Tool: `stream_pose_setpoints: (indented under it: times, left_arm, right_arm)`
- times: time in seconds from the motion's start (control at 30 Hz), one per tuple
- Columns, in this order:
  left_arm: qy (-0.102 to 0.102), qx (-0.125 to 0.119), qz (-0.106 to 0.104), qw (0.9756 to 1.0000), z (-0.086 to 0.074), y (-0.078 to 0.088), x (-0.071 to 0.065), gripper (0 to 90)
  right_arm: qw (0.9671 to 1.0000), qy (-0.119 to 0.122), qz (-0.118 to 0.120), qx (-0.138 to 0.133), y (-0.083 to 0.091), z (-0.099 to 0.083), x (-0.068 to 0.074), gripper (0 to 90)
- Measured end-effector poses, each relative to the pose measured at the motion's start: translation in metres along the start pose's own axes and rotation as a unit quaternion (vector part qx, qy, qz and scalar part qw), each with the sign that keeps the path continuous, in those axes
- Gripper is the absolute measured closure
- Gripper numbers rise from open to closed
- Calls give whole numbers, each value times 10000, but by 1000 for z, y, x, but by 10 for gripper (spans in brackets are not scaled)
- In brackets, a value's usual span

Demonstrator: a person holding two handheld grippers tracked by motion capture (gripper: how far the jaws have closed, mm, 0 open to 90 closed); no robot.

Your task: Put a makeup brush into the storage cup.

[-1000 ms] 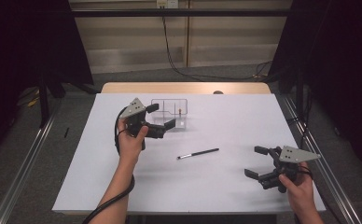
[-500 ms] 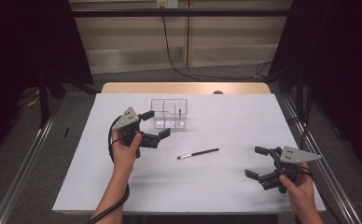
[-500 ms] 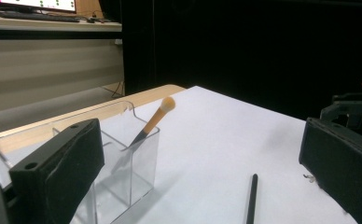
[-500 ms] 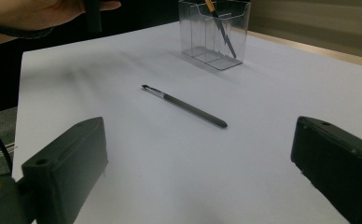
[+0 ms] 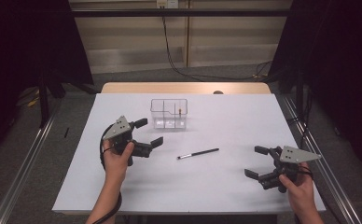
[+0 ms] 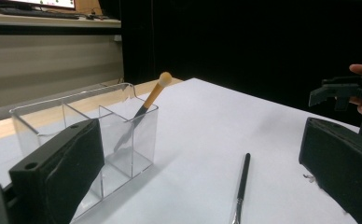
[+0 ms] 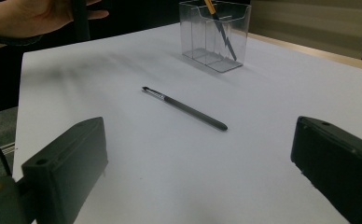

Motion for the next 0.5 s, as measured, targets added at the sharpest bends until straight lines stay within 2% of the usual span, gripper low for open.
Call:
stream_pose_setpoints:
  times: [0.5]
  left_arm:
    - [-17,-22,113,9999,-15,28,-1,0]
  right_arm:
    - [10000,66,53,5,-6,5,0,30]
Point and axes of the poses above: each handheld gripper's, and its own axes: y roughly backward along the jaws, z roughly out of its top, x roughly to its left, the point moved 2 cm from there along -y, roughly forward along the jaws, and after that the axes turned 14 degrees about x, right-handed, at the moved point
